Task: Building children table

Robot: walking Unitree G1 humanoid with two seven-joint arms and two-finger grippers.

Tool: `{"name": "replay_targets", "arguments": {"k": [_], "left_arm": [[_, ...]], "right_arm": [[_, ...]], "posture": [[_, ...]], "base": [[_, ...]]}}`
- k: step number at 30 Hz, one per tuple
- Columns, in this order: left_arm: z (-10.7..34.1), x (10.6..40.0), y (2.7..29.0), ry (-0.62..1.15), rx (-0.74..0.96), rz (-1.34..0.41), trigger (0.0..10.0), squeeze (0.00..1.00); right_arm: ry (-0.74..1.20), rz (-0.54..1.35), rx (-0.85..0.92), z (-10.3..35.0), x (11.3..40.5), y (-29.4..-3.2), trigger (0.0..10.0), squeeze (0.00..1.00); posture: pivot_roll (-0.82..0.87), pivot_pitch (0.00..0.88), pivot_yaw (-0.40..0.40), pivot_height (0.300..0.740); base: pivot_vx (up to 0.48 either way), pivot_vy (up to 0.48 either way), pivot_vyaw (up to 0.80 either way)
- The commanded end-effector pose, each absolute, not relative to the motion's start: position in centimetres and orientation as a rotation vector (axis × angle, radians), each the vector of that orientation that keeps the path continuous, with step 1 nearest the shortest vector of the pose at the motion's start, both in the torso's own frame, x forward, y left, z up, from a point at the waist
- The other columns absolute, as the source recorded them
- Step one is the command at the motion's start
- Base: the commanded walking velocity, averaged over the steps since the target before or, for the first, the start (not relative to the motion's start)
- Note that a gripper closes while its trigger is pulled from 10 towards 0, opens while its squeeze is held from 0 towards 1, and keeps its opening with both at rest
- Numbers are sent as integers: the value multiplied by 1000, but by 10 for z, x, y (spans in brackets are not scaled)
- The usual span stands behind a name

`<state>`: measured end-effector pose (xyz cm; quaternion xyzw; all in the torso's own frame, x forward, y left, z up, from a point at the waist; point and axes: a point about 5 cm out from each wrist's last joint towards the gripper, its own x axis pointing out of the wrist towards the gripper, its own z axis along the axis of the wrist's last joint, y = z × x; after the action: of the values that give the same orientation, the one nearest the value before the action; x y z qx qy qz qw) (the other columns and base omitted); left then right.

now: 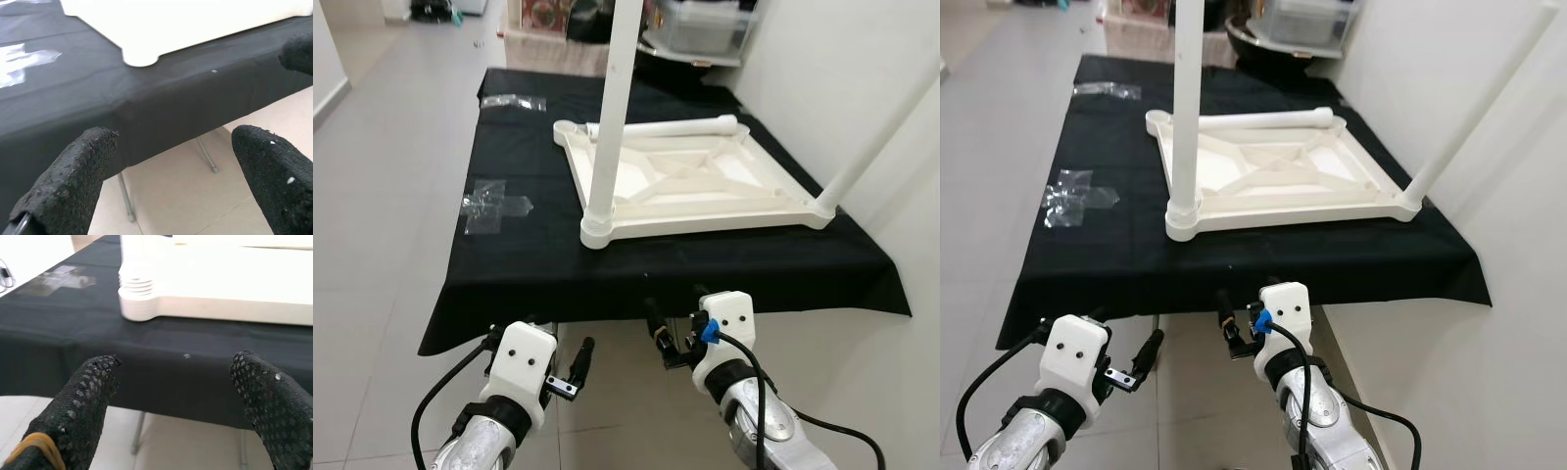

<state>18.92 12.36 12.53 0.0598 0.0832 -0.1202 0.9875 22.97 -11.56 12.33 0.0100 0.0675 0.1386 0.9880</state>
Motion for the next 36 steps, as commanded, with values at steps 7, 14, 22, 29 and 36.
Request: {"name": "replay_targets", "arguments": {"k": [7,14,22,29,36], "left_arm": [[114,191,122,193,107,-231,10000,0],[111,192,123,201,106,-214,10000,0],[110,195,125,208,89,-193,10000,0],[122,198,119,121,104,-208,10000,0],[117,206,125,128,114,-159,10000,0]], "right_arm": [[163,283,23,113,234,-119,10000,0],[175,290,35,110,235,-119,10000,0],[164,309,41,111,238,-118,10000,0],[123,325,53,116,242,-119,10000,0],[106,314,46,114,254,-121,10000,0]], "posture": [[114,0,-129,740],[117,0,-133,740],[110,0,-127,740],[106,0,-129,740],[104,0,-130,740]], "base": [[0,-320,0],[137,-351,0],[64,-62,0],[0,0,0],[0,0,0]]}}
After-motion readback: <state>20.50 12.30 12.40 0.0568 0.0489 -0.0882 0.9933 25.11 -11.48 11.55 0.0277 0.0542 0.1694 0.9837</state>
